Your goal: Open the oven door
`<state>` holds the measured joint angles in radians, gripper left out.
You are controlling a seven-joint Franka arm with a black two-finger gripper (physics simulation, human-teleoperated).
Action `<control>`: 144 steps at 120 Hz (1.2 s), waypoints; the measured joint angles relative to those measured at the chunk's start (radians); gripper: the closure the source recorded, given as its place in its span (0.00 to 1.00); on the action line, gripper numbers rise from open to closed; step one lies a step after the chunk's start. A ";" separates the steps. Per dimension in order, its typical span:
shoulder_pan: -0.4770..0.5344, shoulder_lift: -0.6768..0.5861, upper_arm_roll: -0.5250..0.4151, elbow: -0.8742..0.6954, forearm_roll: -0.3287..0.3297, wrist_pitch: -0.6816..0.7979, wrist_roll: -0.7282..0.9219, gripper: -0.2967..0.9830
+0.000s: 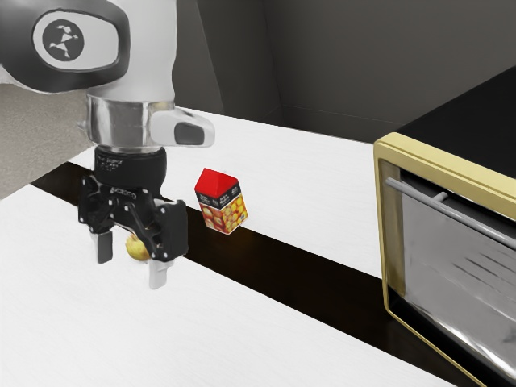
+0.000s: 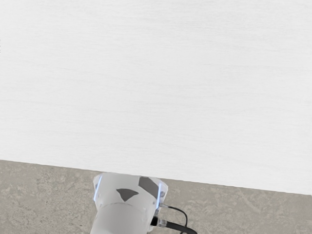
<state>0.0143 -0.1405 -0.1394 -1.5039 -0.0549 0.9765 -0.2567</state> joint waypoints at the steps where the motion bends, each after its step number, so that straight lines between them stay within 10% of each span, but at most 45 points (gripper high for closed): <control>1: 0.003 0.000 0.000 -0.003 -0.001 0.018 -0.007 0.23; 40: -0.027 -0.193 0.012 -0.099 -0.004 0.352 -0.237 0.23; 60: -0.229 -0.457 0.217 -0.430 -0.002 0.569 -0.329 0.23; 144: -0.448 -0.282 0.263 -0.450 -0.043 1.049 -0.947 0.23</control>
<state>-0.4334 -0.4223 0.1232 -1.9541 -0.0981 2.0252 -1.2040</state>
